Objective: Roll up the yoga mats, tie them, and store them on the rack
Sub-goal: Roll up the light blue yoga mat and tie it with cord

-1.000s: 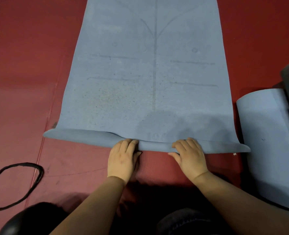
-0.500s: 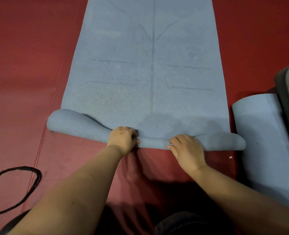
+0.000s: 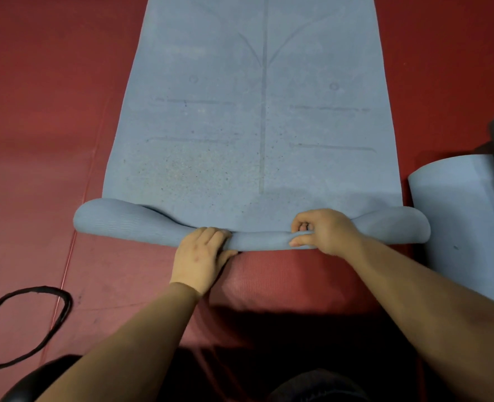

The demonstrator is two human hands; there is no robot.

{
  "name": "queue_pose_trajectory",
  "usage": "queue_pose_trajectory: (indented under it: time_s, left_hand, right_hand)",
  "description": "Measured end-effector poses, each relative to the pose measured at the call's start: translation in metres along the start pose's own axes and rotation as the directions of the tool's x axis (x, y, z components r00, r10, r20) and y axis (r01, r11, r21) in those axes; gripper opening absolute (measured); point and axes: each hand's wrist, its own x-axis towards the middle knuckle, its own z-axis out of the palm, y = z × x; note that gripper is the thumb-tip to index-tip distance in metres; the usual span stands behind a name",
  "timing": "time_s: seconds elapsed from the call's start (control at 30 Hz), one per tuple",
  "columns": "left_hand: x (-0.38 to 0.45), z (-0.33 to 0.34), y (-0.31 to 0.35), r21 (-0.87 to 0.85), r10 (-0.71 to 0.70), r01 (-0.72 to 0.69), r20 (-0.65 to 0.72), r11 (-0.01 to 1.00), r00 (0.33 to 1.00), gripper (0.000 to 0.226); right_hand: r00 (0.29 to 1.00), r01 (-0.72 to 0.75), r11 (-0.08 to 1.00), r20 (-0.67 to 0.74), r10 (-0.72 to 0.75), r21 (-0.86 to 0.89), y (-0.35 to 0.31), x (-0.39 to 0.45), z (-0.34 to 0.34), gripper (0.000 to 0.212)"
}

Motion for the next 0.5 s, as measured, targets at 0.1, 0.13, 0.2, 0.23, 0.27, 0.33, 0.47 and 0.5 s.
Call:
queue_pose_trajectory:
  time_s: [0.1,0.13,0.2,0.23,0.27,0.33,0.47,0.5]
  left_hand:
    - [0.025,-0.015,-0.005,-0.05,-0.021,0.03,0.159,0.998,0.987,0.039]
    - [0.037,-0.022,-0.006,-0.093,-0.061,0.085,0.231,0.992,0.971,0.033]
    - [0.055,-0.03,-0.008,-0.145,-0.133,0.21,0.415,0.967,0.9,0.02]
    - [0.063,-0.032,-0.008,-0.137,-0.163,0.263,0.498,0.955,0.852,0.017]
    - [0.068,-0.033,-0.009,-0.131,-0.186,0.301,0.542,0.945,0.82,0.015]
    - [0.075,-0.031,-0.008,-0.134,-0.221,0.354,0.566,0.926,0.794,0.016]
    - [0.068,-0.024,-0.009,-0.212,-0.247,0.369,0.444,0.905,0.861,0.02]
    - [0.062,-0.023,-0.007,-0.231,-0.237,0.331,0.357,0.915,0.904,0.021]
  right_hand:
    - [0.998,-0.04,0.998,-0.054,0.042,0.037,-0.001,0.001,0.002,0.023]
    - [0.988,0.002,1.0,-0.156,-0.005,-0.02,0.0,-0.002,0.006,0.024]
    - [0.919,0.055,0.973,-0.371,-0.137,-0.223,0.001,-0.011,0.02,0.027]
    - [0.877,0.056,0.958,-0.445,-0.182,-0.283,-0.002,-0.014,0.027,0.027]
    - [0.847,0.073,0.947,-0.482,-0.224,-0.312,-0.006,-0.016,0.032,0.025]
    - [0.809,0.141,0.925,-0.497,-0.313,-0.354,-0.01,-0.018,0.04,0.016]
    - [0.836,0.15,0.889,-0.424,-0.348,-0.433,-0.005,-0.016,0.048,0.037]
    - [0.837,0.15,0.881,-0.416,-0.355,-0.449,-0.005,-0.015,0.048,0.035]
